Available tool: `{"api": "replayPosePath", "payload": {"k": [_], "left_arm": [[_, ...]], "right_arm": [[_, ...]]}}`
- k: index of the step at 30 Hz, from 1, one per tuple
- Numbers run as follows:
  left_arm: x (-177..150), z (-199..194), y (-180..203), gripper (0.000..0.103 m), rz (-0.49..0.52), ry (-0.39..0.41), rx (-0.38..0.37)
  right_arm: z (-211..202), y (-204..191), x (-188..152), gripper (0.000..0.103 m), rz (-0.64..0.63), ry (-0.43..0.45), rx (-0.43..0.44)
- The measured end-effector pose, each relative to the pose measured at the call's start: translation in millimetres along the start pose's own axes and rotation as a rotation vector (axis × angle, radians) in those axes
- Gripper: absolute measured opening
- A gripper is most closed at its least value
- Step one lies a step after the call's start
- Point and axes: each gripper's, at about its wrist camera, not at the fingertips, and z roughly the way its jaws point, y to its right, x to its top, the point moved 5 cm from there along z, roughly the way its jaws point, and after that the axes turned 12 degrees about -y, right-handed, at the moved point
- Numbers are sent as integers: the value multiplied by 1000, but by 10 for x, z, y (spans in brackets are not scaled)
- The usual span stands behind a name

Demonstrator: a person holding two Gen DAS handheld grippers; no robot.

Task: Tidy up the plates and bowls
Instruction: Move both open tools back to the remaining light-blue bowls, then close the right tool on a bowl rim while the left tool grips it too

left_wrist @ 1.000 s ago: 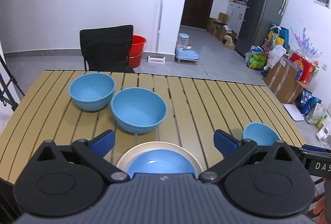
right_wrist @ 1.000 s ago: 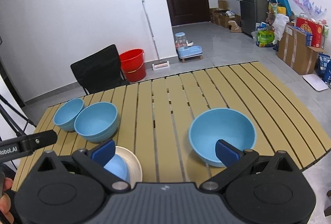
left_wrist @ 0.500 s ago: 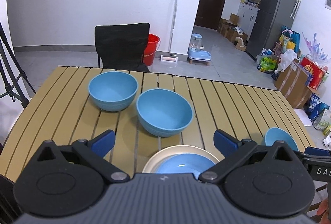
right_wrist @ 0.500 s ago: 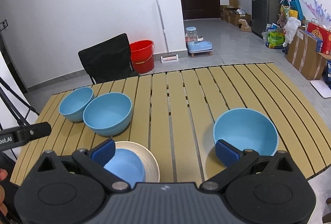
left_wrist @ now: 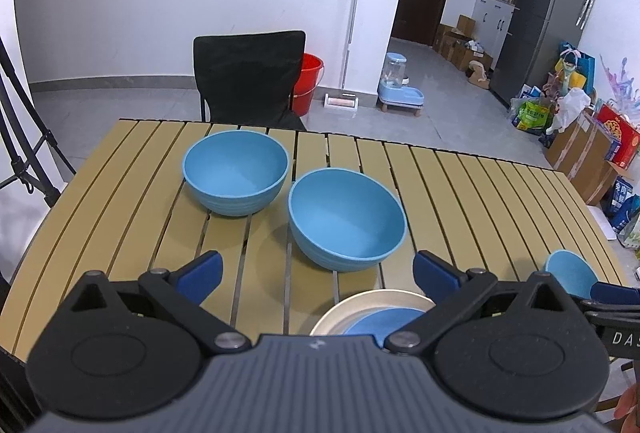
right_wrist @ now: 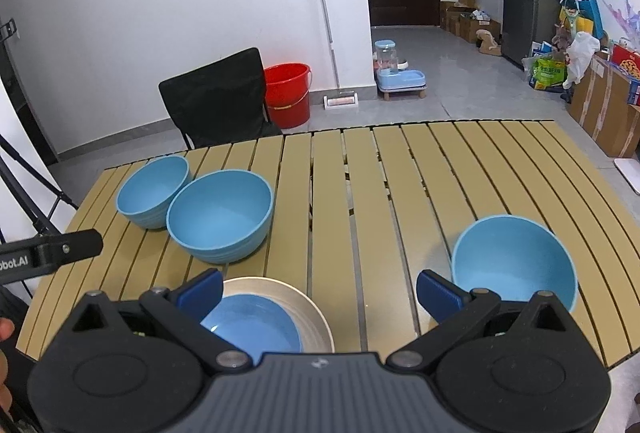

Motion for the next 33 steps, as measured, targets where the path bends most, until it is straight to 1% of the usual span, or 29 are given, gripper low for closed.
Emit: {"api": "replayPosePath", "payload": {"k": [20, 33], "left_arm": [[207, 549, -98, 103, -20, -61, 11], [314, 912, -162, 103, -36, -102, 16]], "right_arm": [[544, -168, 260, 103, -20, -64, 4], [867, -254, 403, 103, -20, -93, 26]]}}
